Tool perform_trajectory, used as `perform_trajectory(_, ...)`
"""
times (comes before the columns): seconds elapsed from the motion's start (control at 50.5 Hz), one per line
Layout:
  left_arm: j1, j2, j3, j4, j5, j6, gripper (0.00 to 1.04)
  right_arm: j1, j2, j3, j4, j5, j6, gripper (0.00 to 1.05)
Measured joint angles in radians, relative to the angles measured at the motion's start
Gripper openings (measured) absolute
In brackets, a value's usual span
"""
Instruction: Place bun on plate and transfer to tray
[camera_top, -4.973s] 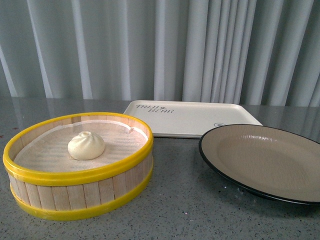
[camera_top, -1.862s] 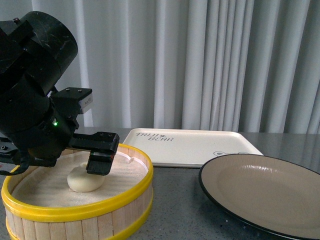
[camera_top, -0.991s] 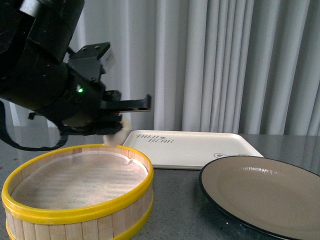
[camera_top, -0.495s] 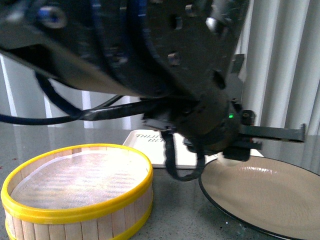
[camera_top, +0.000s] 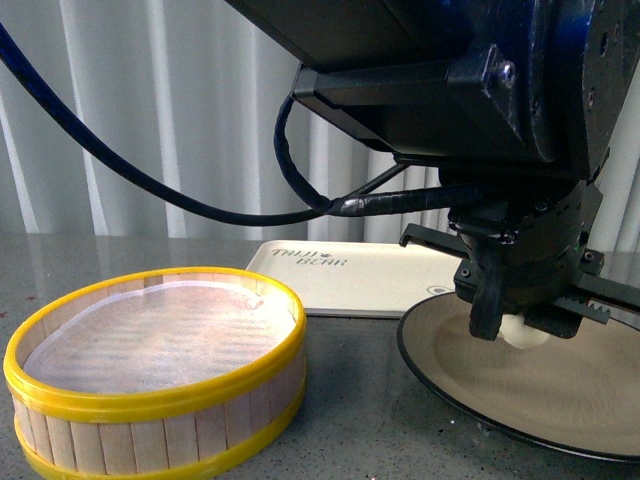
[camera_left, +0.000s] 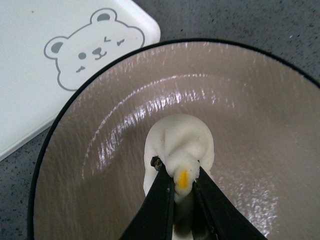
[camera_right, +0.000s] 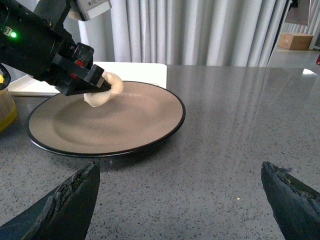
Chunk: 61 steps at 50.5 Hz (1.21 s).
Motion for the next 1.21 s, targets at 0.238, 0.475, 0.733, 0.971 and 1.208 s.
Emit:
perform_trajectory(0.238, -0.019, 0.023, 0.047, -0.058, -0.015, 0.005, 0.18, 0.000, 0.000, 0.000, 0.000, 0.000, 0.000, 0.96)
perform_trajectory(0.475, -0.041, 0.033, 0.047, -0.100, 0.003, 0.011, 0.60, 0.000, 0.000, 0.000, 0.000, 0.000, 0.000, 0.96)
perform_trajectory(0.733, -0.041, 0.047, 0.078, -0.120, -0.011, 0.003, 1.00, 0.000, 0.000, 0.000, 0.000, 0.000, 0.000, 0.96)
perform_trajectory(0.971, -0.032, 0.109, 0.237, -0.249, -0.064, -0.108, 0.98, 0.000, 0.000, 0.000, 0.000, 0.000, 0.000, 0.96)
perform_trajectory(1.208, -0.019, 0.158, 0.318, -0.334, -0.092, -0.182, 0.98, 0.000, 0.000, 0.000, 0.000, 0.000, 0.000, 0.96)
